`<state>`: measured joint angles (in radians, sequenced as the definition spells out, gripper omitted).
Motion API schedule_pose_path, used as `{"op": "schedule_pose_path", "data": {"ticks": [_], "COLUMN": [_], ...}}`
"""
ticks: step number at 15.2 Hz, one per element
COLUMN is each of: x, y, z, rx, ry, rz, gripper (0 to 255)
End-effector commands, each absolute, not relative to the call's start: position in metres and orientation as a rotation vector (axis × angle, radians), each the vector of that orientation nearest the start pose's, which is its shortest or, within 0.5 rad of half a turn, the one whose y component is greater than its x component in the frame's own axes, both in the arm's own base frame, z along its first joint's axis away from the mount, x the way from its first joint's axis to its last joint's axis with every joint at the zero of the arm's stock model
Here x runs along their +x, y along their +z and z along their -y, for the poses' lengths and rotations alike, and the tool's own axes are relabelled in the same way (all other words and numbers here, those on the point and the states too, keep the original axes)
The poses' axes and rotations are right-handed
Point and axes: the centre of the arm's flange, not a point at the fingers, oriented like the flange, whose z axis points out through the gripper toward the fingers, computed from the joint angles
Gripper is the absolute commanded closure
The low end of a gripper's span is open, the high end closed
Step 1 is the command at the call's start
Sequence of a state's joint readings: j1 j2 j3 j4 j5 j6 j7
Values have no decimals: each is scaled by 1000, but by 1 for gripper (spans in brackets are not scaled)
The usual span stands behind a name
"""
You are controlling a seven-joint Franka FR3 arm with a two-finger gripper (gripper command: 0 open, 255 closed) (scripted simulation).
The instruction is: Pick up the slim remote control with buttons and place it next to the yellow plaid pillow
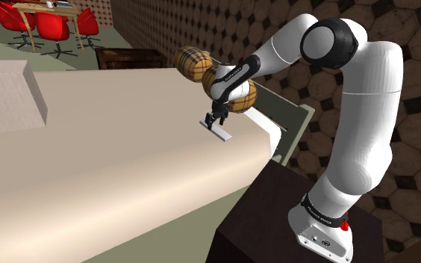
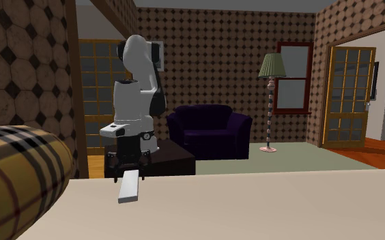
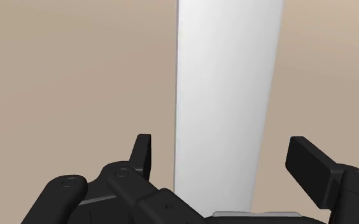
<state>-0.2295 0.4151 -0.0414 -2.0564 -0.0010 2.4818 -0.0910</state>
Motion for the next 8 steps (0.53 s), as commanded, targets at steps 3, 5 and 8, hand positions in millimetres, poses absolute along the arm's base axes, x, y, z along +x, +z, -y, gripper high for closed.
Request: {"op": "schedule_pose_path", "data": {"ticks": [3,5,8], "x": [574,573,573], "y": [233,260,283], "z": [159,158,158], "rx": [-3148,-3148,-3148], "ry": [-12,-12,-12], "rz": [-277,-277,-277], "gripper": [0,0,0]}}
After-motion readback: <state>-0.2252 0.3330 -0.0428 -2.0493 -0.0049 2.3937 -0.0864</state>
